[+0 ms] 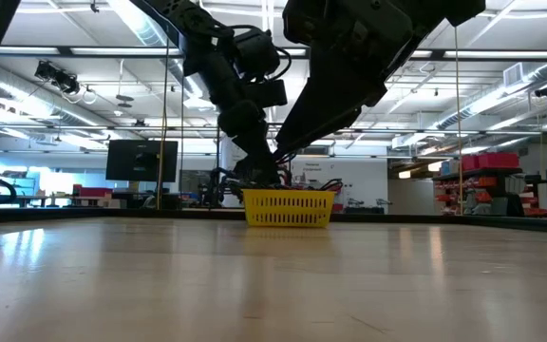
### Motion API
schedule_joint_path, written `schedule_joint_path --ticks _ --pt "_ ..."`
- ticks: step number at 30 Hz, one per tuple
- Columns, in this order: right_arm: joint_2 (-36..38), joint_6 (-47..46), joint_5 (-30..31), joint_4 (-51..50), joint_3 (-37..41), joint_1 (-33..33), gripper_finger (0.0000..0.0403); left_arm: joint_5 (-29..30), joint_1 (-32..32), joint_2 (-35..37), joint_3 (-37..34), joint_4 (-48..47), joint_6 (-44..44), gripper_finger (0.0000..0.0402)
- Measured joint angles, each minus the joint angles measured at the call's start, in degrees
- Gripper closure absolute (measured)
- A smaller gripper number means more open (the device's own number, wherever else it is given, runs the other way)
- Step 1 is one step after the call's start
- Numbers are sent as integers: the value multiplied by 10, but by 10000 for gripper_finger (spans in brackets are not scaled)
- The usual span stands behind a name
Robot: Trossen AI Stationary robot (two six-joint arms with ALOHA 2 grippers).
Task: Pick & Place USB Port
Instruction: Put the black charger cable into the yellow basket, then return to Home Position
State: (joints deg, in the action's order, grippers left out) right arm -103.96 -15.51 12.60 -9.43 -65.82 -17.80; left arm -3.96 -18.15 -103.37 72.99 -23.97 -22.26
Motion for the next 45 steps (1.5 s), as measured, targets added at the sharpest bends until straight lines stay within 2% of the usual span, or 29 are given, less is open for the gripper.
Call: schedule_joint_path --ticks 5,17,27,36,42,45 --pt "0 0 0 0 0 0 268 -30 4 0 0 8 3 373" --pt "0 1 0 -2 0 0 268 -2 -4 -29 0 27 2 365" --pt "0 4 0 -2 0 0 268 -2 -4 -35 0 31 20 299" --pt "0 4 0 -2 0 0 268 38 -3 -30 8 28 21 285" --pt "0 10 8 5 0 3 268 38 0 12 48 -29 15 287" --pt "1 24 48 7 0 10 268 36 -1 57 55 -70 6 287"
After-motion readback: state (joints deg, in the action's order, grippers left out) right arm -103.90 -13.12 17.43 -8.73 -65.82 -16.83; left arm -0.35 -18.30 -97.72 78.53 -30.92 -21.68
